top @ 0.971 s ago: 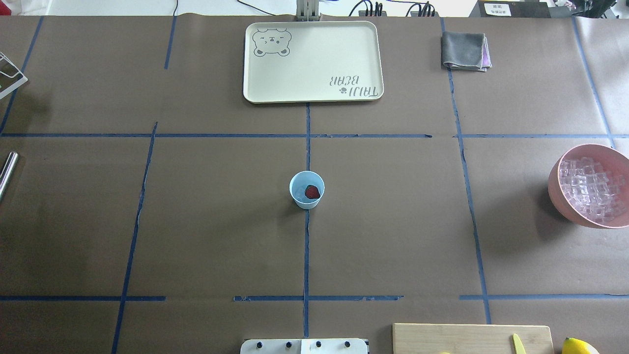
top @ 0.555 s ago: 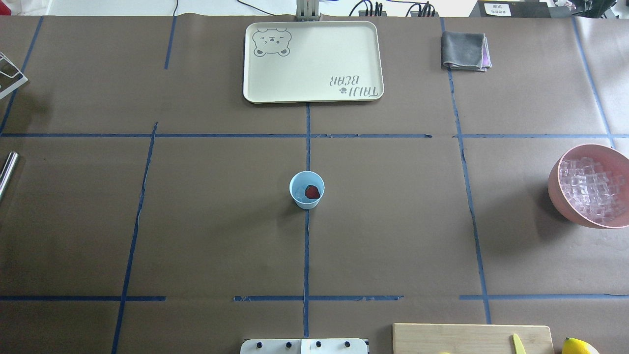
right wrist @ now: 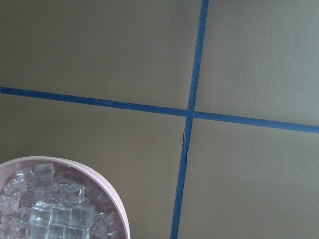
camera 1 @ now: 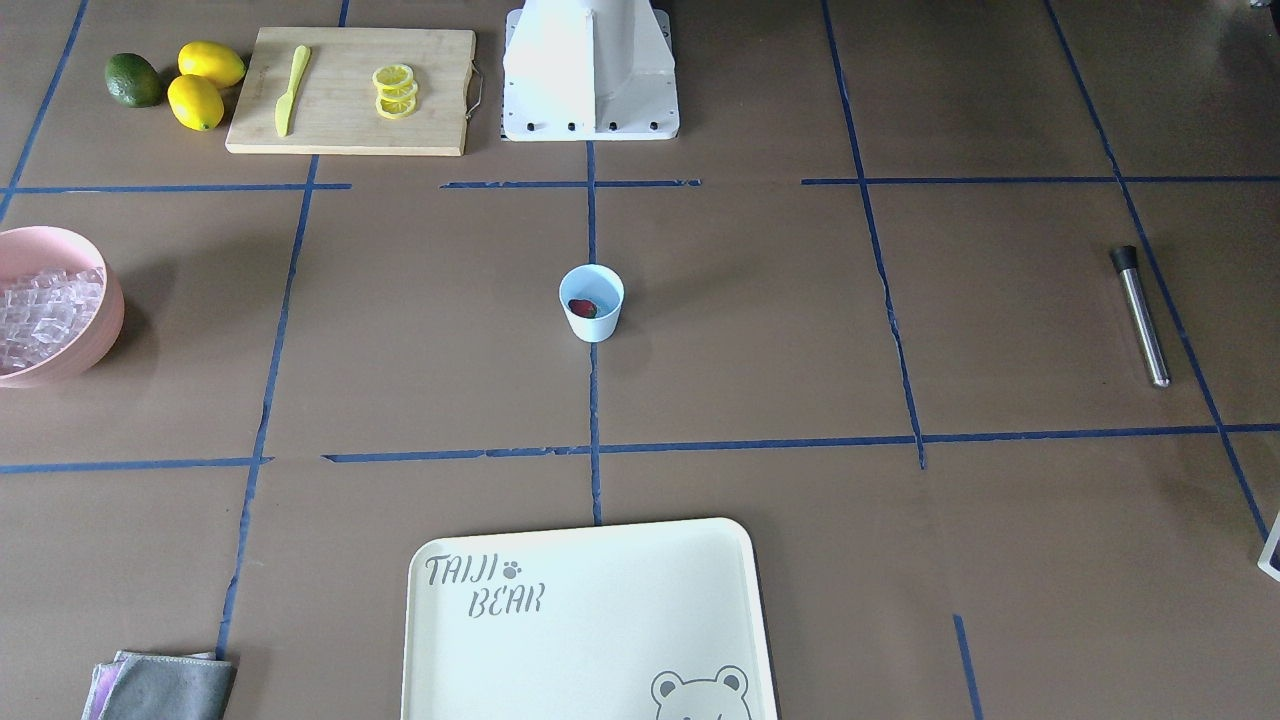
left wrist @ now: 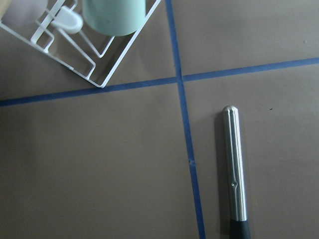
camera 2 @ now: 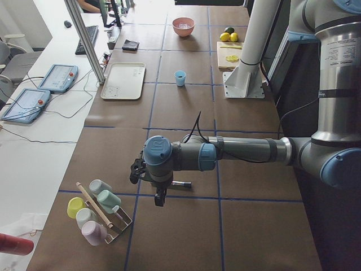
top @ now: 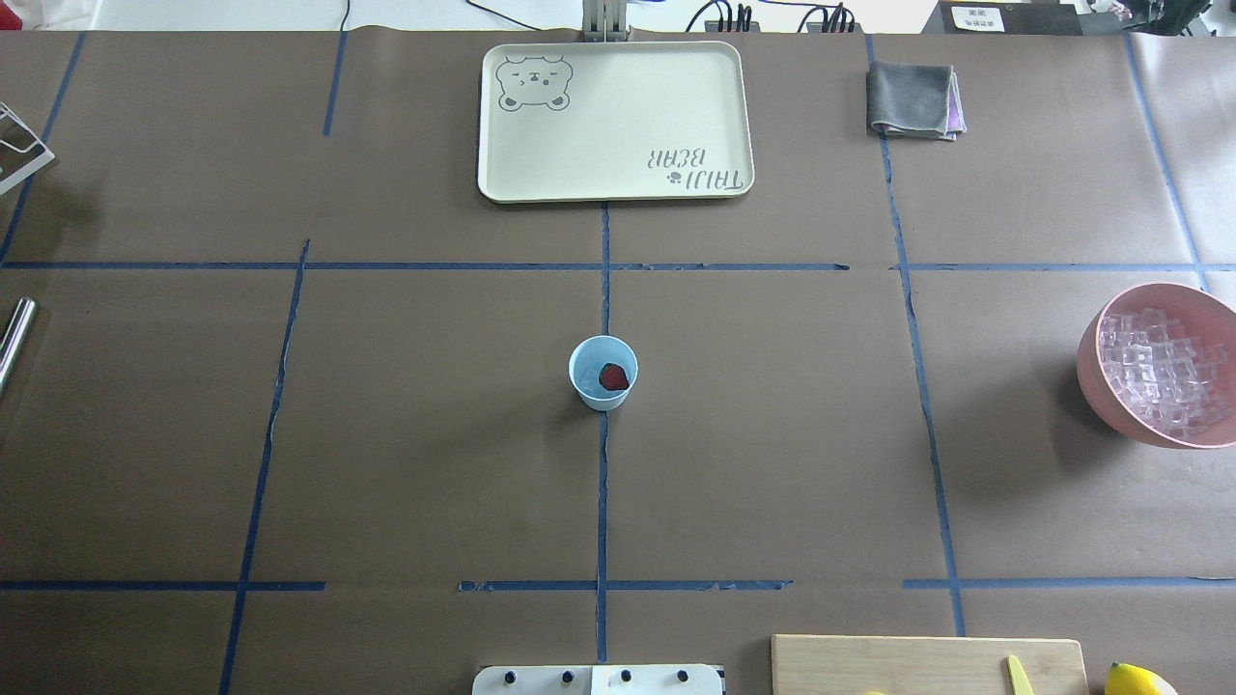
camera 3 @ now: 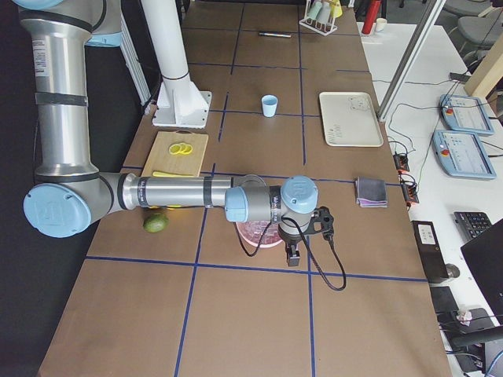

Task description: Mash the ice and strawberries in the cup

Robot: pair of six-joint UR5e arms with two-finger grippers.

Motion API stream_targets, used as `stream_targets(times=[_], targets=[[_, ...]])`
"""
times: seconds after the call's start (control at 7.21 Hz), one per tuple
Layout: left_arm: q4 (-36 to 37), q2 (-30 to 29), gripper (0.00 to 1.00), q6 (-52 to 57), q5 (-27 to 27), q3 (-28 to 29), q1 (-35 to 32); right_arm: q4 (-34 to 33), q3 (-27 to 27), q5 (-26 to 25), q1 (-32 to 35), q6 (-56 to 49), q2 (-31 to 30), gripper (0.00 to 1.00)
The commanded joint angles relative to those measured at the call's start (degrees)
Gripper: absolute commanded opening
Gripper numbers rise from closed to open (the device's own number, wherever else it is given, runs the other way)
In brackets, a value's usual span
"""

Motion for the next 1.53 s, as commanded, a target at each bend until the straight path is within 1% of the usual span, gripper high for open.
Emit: stream_targets(times=[0.0,1.39], targets=[[0.2,0.1,1.00,-0.4,0.0,0.1,-0.1,0.0,0.0,0.0,0.0,-0.1,-0.1,1.00],[0.1,-0.1,1.00,-0.4,0.5,0.1,0.1,0.0,-1.7,0.1,0.2,-0.5,-0.2,1.00]])
